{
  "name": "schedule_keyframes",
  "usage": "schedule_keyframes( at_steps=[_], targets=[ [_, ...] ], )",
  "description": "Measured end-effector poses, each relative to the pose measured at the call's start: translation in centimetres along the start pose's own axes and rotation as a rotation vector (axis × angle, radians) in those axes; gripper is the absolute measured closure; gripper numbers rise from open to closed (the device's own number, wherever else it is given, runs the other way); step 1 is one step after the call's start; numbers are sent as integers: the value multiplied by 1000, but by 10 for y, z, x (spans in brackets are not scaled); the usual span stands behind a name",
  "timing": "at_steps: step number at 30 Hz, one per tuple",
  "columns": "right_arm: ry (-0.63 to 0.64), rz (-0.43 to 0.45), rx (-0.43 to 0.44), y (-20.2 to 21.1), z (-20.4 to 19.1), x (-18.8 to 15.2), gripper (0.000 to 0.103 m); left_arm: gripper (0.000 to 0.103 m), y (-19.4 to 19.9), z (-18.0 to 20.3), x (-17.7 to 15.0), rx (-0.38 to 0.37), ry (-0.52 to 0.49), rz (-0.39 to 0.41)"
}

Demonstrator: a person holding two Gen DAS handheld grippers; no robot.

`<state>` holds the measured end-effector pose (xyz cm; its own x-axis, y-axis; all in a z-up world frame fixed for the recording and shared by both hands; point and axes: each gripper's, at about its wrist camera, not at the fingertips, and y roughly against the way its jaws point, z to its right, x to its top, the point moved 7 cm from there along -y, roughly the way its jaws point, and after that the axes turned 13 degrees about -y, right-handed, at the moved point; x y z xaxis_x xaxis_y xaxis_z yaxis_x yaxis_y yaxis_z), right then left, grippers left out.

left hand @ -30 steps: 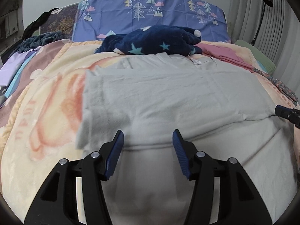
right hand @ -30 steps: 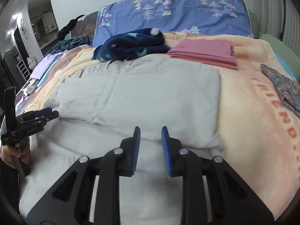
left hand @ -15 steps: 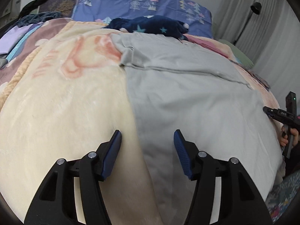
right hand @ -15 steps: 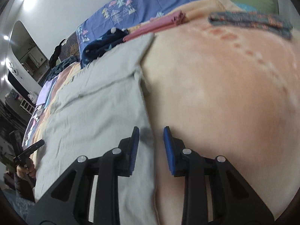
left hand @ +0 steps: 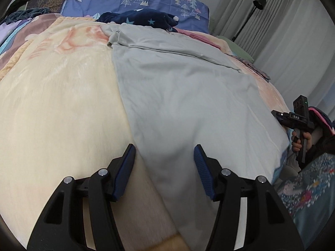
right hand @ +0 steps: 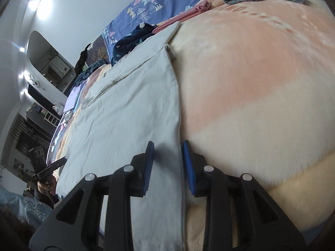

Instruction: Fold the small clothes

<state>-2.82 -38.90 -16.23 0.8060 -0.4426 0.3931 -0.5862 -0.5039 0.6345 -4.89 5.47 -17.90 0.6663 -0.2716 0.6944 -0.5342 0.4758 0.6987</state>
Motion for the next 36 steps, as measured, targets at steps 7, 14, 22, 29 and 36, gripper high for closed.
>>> schedule_keyframes(
  at_steps=[7,14,22,29,36],
  targets=[
    [24,-26,34,30,8,-30,74,45,24,15,-25,-40,8,11],
    [1,-54,125,45,11,-41,60,45,30,21,-33,-83,31,25],
    [-8,-51,192,36,-2,-34,98,100,23,21,-16,-113,89,55],
    [44,76,357,88,-44,-4,101,100,81,38,43,-62,43,299],
    [198,236,482,149,-113,24,101,100,136,38,95,-80,78,455]
  ],
)
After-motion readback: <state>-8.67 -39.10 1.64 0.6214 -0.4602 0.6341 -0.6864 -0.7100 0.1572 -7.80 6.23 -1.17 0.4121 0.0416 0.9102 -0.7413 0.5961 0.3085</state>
